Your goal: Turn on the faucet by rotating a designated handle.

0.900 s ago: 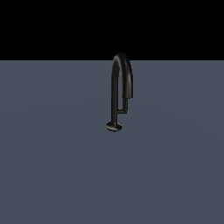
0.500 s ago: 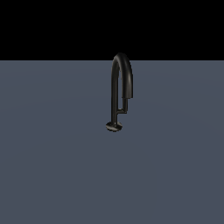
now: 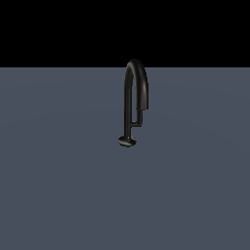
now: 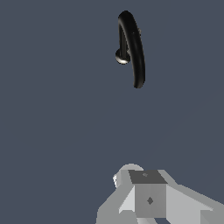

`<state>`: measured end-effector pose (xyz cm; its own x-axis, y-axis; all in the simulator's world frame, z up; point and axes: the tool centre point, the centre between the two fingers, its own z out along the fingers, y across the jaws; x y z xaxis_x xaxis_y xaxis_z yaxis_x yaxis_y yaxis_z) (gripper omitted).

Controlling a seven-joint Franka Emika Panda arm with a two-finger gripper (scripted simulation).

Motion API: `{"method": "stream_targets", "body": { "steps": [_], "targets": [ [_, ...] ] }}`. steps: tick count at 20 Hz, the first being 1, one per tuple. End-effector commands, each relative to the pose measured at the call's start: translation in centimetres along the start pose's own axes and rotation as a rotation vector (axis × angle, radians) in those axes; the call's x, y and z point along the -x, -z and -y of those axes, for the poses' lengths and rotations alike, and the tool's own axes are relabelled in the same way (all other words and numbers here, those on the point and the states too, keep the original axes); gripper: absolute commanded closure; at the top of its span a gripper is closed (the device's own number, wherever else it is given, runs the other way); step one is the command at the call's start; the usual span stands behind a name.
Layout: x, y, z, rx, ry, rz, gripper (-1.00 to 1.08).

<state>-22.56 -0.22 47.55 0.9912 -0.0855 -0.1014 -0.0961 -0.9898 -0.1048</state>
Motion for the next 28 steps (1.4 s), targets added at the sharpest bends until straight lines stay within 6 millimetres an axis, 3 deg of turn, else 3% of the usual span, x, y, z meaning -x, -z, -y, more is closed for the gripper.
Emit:
{"method": "stream_targets", "body": {
  "steps": [1,15,28],
  "targets": [
    [-1.1,-0.1,0.1,-0.02,-0.023,0.027,1.08],
    [-9.0,-1.7,0.4,-0.168,-0.188,0.219,1.08],
    [-16.3,-4.6,-0.3,-0.315,-0.35,0.409,1.08]
  ]
}}
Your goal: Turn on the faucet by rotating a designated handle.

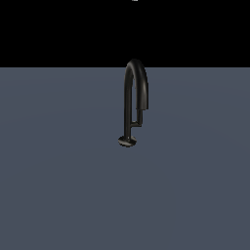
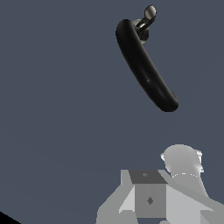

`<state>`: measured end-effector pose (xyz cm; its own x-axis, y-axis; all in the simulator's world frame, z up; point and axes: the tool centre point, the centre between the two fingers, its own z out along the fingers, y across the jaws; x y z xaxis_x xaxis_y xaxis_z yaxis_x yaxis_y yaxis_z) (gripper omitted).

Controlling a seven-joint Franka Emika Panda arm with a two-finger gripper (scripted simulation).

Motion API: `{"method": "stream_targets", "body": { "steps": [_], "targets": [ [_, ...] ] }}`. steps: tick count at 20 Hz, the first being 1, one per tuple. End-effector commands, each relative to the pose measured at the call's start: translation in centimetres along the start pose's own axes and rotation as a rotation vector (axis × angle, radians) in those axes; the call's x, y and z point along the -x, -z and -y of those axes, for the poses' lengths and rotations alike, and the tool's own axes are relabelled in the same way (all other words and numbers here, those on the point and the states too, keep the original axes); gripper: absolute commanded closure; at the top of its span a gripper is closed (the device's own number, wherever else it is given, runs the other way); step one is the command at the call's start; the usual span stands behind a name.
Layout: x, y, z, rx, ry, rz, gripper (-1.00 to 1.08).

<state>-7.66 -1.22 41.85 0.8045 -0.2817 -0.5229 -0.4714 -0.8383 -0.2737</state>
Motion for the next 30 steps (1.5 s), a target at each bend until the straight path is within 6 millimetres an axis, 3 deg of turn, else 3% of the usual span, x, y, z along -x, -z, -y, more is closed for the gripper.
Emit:
{"method": "stream_targets", "body": {
  "steps": [1,17,30],
  "targets": [
    [-1.6,-0.1,0.2,-0.03,-0.032,0.038,1.08],
    [-11.6,-2.4,0.2,-0.227,-0.243,0.292,1.08],
    [-19.9,-6.6,-1.0,-0.412,-0.44,0.527,1.08]
  ]
}}
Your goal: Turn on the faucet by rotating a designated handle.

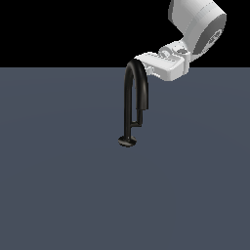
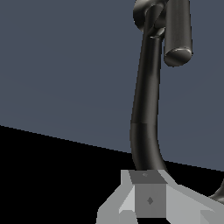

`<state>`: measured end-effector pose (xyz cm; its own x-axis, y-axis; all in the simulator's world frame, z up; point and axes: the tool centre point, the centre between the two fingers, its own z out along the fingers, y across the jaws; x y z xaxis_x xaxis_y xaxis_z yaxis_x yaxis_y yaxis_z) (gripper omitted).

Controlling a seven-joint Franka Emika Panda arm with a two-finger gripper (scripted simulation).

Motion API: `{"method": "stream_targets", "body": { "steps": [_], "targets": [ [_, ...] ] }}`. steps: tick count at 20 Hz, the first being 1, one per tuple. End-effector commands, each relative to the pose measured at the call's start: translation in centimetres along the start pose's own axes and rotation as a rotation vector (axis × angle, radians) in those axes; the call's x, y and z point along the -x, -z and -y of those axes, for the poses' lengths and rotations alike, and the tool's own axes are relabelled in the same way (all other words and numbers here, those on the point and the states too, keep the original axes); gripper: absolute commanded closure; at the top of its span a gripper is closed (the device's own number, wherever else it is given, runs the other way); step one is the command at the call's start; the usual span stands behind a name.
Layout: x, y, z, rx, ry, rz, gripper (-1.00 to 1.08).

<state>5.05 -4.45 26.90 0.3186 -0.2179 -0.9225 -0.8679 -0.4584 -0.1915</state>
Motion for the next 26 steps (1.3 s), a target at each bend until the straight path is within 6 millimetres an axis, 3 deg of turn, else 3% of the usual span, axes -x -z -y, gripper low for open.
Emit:
{"method": "stream_targets", "body": {
  "steps": [1,8,15,20,26],
  "targets": [
    [-2.0,-0.1,0.2,-0.039,-0.041,0.05,1.08],
    [-7.3,-1.0,0.4,-0.145,-0.156,0.183,1.08],
    [-11.1,-2.2,0.3,-0.224,-0.241,0.28,1.08],
    [-12.6,-2.8,0.2,-0.254,-0.273,0.316,1.08],
    [-12.7,-3.0,0.2,-0.258,-0.277,0.321,1.08]
  ]
}}
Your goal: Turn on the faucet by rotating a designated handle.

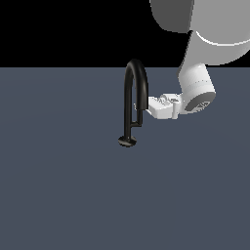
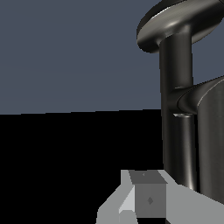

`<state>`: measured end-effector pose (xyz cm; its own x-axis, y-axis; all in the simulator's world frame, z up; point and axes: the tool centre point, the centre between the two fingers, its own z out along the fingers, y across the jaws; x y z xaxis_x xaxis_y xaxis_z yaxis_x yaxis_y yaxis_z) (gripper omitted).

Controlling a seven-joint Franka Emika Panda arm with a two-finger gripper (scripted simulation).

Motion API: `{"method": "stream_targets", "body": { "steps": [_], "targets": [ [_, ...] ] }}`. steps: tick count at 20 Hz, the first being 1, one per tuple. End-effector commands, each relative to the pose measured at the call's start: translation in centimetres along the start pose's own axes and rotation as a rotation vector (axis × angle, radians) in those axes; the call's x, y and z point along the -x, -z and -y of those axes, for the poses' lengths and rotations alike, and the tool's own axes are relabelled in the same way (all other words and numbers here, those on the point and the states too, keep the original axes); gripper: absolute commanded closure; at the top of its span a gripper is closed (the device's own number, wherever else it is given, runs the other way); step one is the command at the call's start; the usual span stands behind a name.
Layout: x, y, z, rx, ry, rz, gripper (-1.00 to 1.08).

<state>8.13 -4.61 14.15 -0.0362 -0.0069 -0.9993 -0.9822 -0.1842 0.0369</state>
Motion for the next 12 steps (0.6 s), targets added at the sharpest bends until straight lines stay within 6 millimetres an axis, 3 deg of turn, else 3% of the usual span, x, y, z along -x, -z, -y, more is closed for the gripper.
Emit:
{"method": "stream_targets", "body": {
  "steps": [1,12],
  "targets": [
    [0.0,0.0,0.0,-0.001,0.001,0.0,1.08],
    [0.6,0.0,-1.6,-0.001,0.001,0.0,1.08]
  ]
}}
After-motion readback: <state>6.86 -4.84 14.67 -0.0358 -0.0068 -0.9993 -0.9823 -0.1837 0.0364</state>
